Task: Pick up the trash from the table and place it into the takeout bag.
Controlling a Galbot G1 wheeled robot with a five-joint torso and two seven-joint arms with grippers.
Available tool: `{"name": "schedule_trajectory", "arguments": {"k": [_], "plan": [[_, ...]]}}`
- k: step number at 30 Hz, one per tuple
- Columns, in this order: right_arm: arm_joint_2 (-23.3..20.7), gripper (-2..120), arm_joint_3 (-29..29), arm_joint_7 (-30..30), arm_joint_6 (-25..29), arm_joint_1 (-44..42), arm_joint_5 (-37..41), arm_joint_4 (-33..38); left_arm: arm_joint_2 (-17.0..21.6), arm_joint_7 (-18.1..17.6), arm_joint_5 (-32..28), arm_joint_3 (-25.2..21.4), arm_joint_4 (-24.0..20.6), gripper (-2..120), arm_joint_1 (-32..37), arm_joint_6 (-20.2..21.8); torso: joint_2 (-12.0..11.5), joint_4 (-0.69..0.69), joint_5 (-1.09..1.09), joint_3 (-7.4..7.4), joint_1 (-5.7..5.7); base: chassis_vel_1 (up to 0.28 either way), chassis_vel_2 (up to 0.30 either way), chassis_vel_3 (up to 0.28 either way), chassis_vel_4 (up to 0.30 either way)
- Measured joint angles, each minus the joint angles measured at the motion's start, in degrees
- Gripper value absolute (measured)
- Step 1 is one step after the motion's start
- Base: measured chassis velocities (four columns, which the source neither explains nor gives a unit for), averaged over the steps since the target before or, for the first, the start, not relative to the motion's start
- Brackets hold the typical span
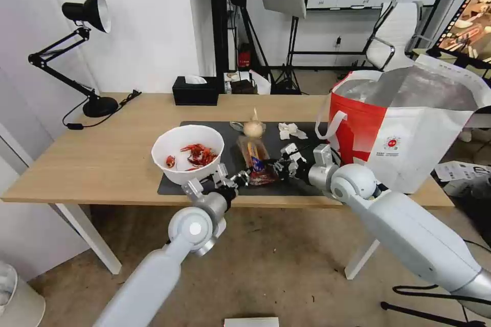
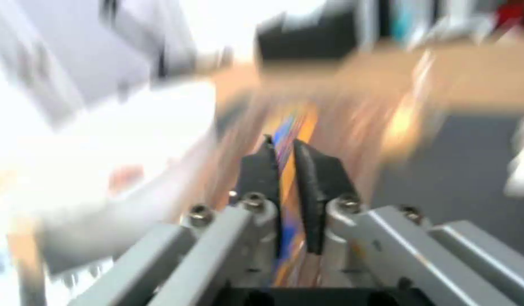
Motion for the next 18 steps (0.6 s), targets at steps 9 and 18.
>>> {"name": "schedule_trajectory", "arguments": {"k": [9, 18], "plan": [[-1.98, 43, 12.75, 7.37, 6.83, -16.58, -11.89, 11.05, 1.47, 0.41, 3.92, 0.63, -2.30, 0, -4.48, -1.33, 0.00, -0.04, 0.01, 0.00, -0.01, 0.000, 0.000, 0.000, 0.000], [0.81, 78, 14.50, 7.53, 5.68, -30.58, -24.87, 16.54, 4.83, 7.15, 14.28, 7.90, 3.04, 0, -26.19, -3.59, 0.00, -0.01, 0.00, 0.00, -0.01, 0.000, 0.000, 0.000, 0.000]]}}
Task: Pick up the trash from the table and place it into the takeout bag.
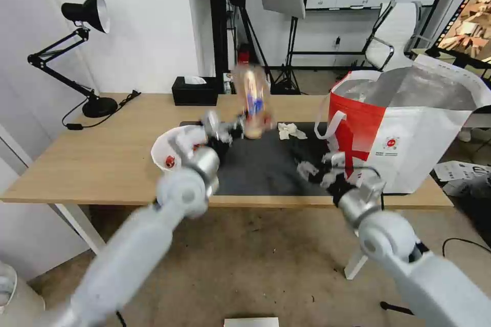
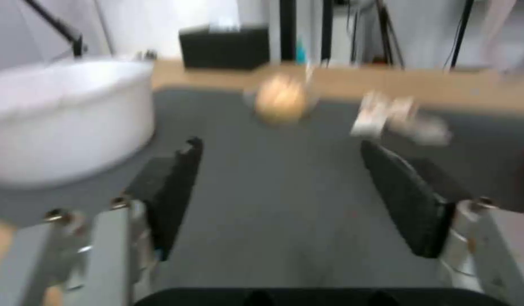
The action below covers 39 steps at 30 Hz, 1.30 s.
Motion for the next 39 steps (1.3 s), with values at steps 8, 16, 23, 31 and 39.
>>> {"name": "schedule_trajectory", "arguments": {"k": [8, 16, 23, 31, 39], "plan": [[5.73, 100, -1.33, -1.87, -0.27, -5.39, -7.86, -0.70, -8.18, 5.85, 8.71, 17.97, 14.28, 0, -23.85, -2.55, 0.00, -0.02, 0.02, 0.00, 0.01, 0.000, 0.000, 0.000, 0.000], [8.14, 100, -1.31, -2.24, -0.43, -6.82, -9.59, 0.05, -19.91, 13.49, 19.32, 28.98, 29.48, 0, -33.88, -4.35, 0.00, -0.04, 0.03, 0.00, 0.01, 0.000, 0.000, 0.000, 0.000], [7.88, 100, 0.00, -2.62, -0.43, -8.16, -9.56, 1.42, -22.16, 17.07, 24.09, 32.61, 34.39, 0, -35.78, -1.81, -0.01, 0.00, 0.00, 0.00, 0.00, 0.000, 0.000, 0.000, 0.000], [7.03, 100, 0.35, -3.26, -0.24, -8.14, -9.27, 1.46, -22.29, 17.44, 22.38, 33.74, 34.36, 11, -35.71, -0.85, 0.00, 0.00, 0.01, 0.00, 0.01, 0.000, 0.000, 0.000, 0.000], [6.96, 100, 0.59, -3.30, -0.21, -8.16, -9.01, 1.28, -21.78, 16.72, 18.85, 32.42, 32.93, 41, -35.37, -0.57, 0.00, 0.00, 0.01, 0.00, 0.00, 0.000, 0.000, 0.000, 0.000]]}}
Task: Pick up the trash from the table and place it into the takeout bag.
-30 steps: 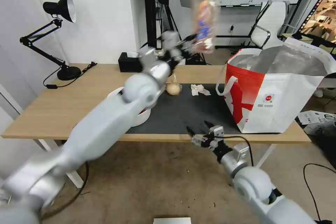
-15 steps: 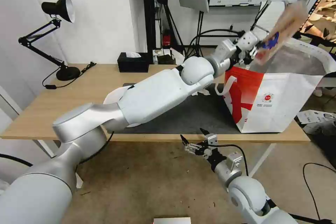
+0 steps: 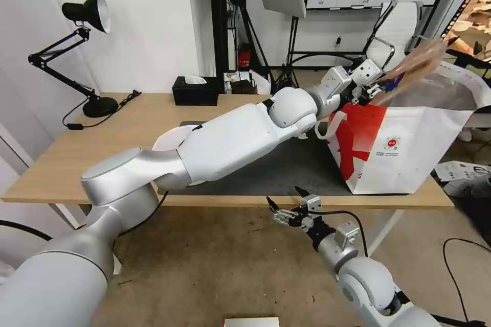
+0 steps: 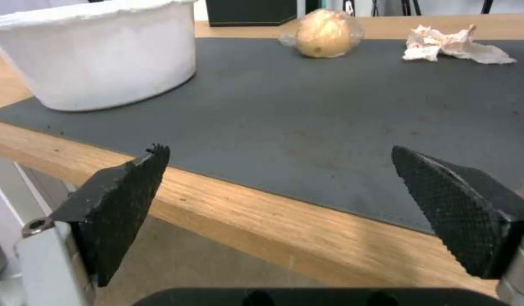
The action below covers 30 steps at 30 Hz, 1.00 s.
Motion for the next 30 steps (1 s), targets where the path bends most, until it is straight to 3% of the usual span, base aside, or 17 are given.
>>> {"name": "schedule_trajectory", "arguments": {"k": [6, 9, 10, 13, 14, 17, 18, 22, 23, 26, 27, 29, 30], "plan": [[-0.20, 100, 0.53, 0.26, -0.05, 0.13, 0.31, 0.35, 2.27, -2.06, -2.19, -1.80, -4.09, 59, 1.23, 1.18, 0.00, -0.02, 0.00, -0.01, 0.00, 0.000, 0.000, 0.000, 0.000], [-1.37, 100, 1.49, 1.11, 0.13, -0.10, 2.29, 2.48, 8.09, -4.77, -3.72, -4.39, -11.87, 73, 4.70, 2.33, 0.00, -0.02, -0.01, -0.01, 0.00, 0.000, 0.000, 0.000, 0.000], [-1.37, 100, 1.49, 1.11, 0.13, -0.10, 2.29, 2.48, 8.09, -4.77, -3.72, -4.39, -11.87, 73, 4.70, 2.33, 0.00, -0.02, -0.01, -0.01, 0.00, 0.000, 0.000, 0.000, 0.000], [-3.33, 100, 2.96, 2.29, 1.90, -0.09, 4.26, 5.23, 15.95, -7.36, -3.98, -7.73, -19.84, 88, 10.82, 2.55, 0.00, 0.01, -0.03, 0.00, 0.00, 0.000, 0.000, 0.000, 0.000], [-3.33, 100, 2.96, 2.29, 1.90, -0.09, 4.26, 5.23, 15.95, -7.36, -3.98, -7.73, -19.84, 88, 10.82, 2.55, 0.00, 0.01, -0.03, 0.00, 0.00, 0.000, 0.000, 0.000, 0.000], [-4.68, 100, 5.31, 4.32, 3.94, -0.75, 5.62, 8.22, 22.71, -8.14, -2.78, -13.36, -27.11, 98, 19.31, 2.46, 0.00, 0.01, -0.04, 0.00, 0.00, 0.000, 0.000, 0.000, 0.000], [-4.68, 100, 5.31, 4.32, 3.94, -0.75, 5.62, 8.22, 22.71, -8.14, -2.78, -13.36, -27.11, 98, 19.31, 2.46, 0.00, 0.01, -0.04, 0.00, 0.00, 0.000, 0.000, 0.000, 0.000], [-5.61, 100, 9.68, 6.39, 6.37, -3.55, 4.13, 10.96, 29.68, -8.47, 1.93, -24.85, -36.60, 100, 34.69, 1.70, 0.01, 0.00, -0.03, -0.01, -0.01, 0.000, 0.000, 0.000, 0.000], [-5.61, 100, 9.68, 6.39, 6.37, -3.55, 4.13, 10.96, 29.68, -8.47, 1.93, -24.85, -36.60, 100, 34.69, 1.70, 0.01, 0.00, -0.03, -0.01, -0.01, 0.000, 0.000, 0.000, 0.000], [-5.94, 100, 12.92, 6.89, 7.36, -6.01, 2.00, 12.37, 31.78, -7.51, 6.71, -34.03, -41.91, 100, 48.33, 1.04, 0.01, 0.00, -0.05, -0.01, -0.01, 0.000, 0.000, 0.000, 0.000], [-5.94, 100, 12.92, 6.89, 7.36, -6.01, 2.00, 12.37, 31.78, -7.51, 6.71, -34.03, -41.91, 100, 48.33, 1.04, 0.01, 0.00, -0.05, -0.01, -0.01, 0.000, 0.000, 0.000, 0.000], [-5.91, 100, 14.23, 7.10, 7.89, -7.59, 0.55, 12.94, 32.17, -6.82, 10.51, -40.17, -44.86, 100, 56.87, 0.30, 0.01, -0.01, -0.02, -0.02, -0.01, 0.000, 0.000, 0.000, 0.000], [-5.39, 100, 15.47, 7.13, 8.60, -9.20, -0.71, 13.29, 32.40, -6.62, 12.51, -43.10, -46.42, 100, 61.92, -0.51, 0.01, 0.05, -0.02, -0.02, -0.02, 0.000, 0.000, 0.000, 0.000]]}}
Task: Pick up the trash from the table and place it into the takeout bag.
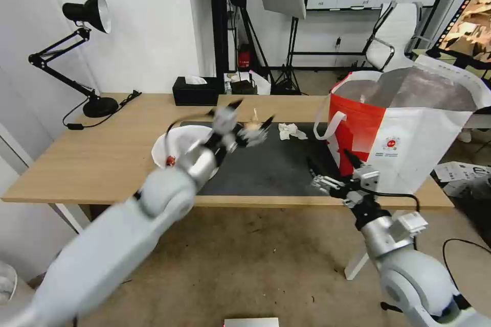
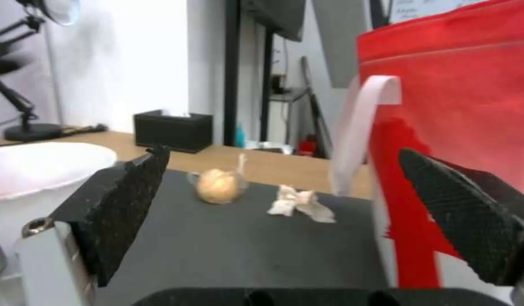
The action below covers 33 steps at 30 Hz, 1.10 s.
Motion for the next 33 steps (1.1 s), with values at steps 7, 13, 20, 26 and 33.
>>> {"name": "schedule_trajectory", "arguments": {"k": [7, 13, 20, 26, 33], "plan": [[3.48, 100, 5.17, -0.06, 3.12, -10.15, -5.34, -0.13, -5.03, 0.27, 12.71, -11.15, -3.57, 100, 20.56, -5.49, 0.01, -0.07, 0.01, -0.01, 0.00, 0.000, 0.000, 0.000, 0.000], [7.40, 100, 5.21, -1.38, 5.97, -13.89, -7.60, -2.91, -11.82, -0.04, 22.58, -17.23, -1.61, 100, 33.62, -10.50, 0.01, -0.06, 0.02, 0.00, -0.01, 0.000, 0.000, 0.000, 0.000], [8.81, 100, 3.26, -2.75, 6.06, -14.59, -9.34, -4.79, -14.75, -1.03, 25.16, -18.77, -0.15, 100, 37.68, -12.35, 0.00, -0.06, 0.02, 0.01, 0.01, 0.000, 0.000, 0.000, 0.000], [8.70, 100, 2.38, -3.18, 5.74, -14.37, -9.44, -5.37, -15.51, -1.26, 25.09, -18.67, -0.19, 100, 37.22, -12.36, -0.01, -0.06, 0.02, 0.01, 0.01, 0.000, 0.000, 0.000, 0.000], [8.33, 100, 2.07, -3.25, 5.38, -13.88, -9.30, -5.81, -15.46, -1.26, 24.80, -18.49, -0.15, 100, 37.10, -12.20, -0.01, -0.06, 0.02, 0.01, 0.01, 0.000, 0.000, 0.000, 0.000]]}}
